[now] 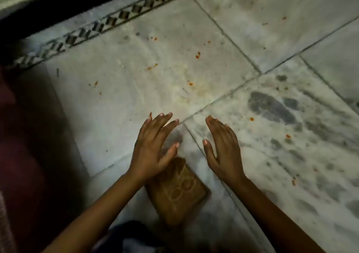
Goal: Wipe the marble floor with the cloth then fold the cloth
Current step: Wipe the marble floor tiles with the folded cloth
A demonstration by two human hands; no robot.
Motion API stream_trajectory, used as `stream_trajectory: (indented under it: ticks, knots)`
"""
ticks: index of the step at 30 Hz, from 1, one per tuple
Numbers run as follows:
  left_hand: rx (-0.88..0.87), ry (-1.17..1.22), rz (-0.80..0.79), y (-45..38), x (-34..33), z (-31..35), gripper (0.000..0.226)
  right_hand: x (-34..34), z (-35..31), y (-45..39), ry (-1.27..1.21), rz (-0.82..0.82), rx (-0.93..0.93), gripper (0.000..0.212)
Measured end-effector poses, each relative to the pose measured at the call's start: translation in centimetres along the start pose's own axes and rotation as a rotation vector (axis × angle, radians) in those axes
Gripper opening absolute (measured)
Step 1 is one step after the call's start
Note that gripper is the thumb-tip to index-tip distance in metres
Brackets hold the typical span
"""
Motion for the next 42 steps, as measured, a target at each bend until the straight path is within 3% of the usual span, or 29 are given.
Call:
stream_trajectory:
  ticks: [6,13,23,27,37,42]
  knots:
    - [0.039,-0.172,-0.208,5.3,-3.5,-0.6,0.057,-0.8,0.7,3.5,0.029,-0.011,-0.100,0.049]
    - [0.073,-0.369,-0.413,10.7,-9.4,1.4,0.090,-1.7,0.7,4.9,0.053,-0.091,-0.071,0.050]
    - [-0.017,-0.555,-0.371,8.4,-8.1,1.3,0.054,-0.7,0.0,3.7,0.061,-0.145,-0.052,0.054]
    - [-0.040,-0.497,-0.396,6.0,-5.4,-0.4,0.061,-0.4,-0.5,2.7,0.066,-0.157,-0.019,0.054]
    - [0.186,-0.516,-0.241,1.1,5.4,-2.6,0.061,0.7,-2.3,-2.8,0.162,-0.265,0.094,0.061]
    - [0.131,-0.615,-0.338,0.3,6.3,-6.0,0.058,-1.0,-2.5,-5.4,0.231,-0.310,0.108,0.073]
Point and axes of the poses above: each hand's wrist, its own y-axis away from the middle knuckle, its own x-axis out of the back of the hand, z = x × y, the point moved 6 cm from there along -y, towards the middle knuckle, and after that the axes turned 8 degrees about -z, right-handed, at the moved point
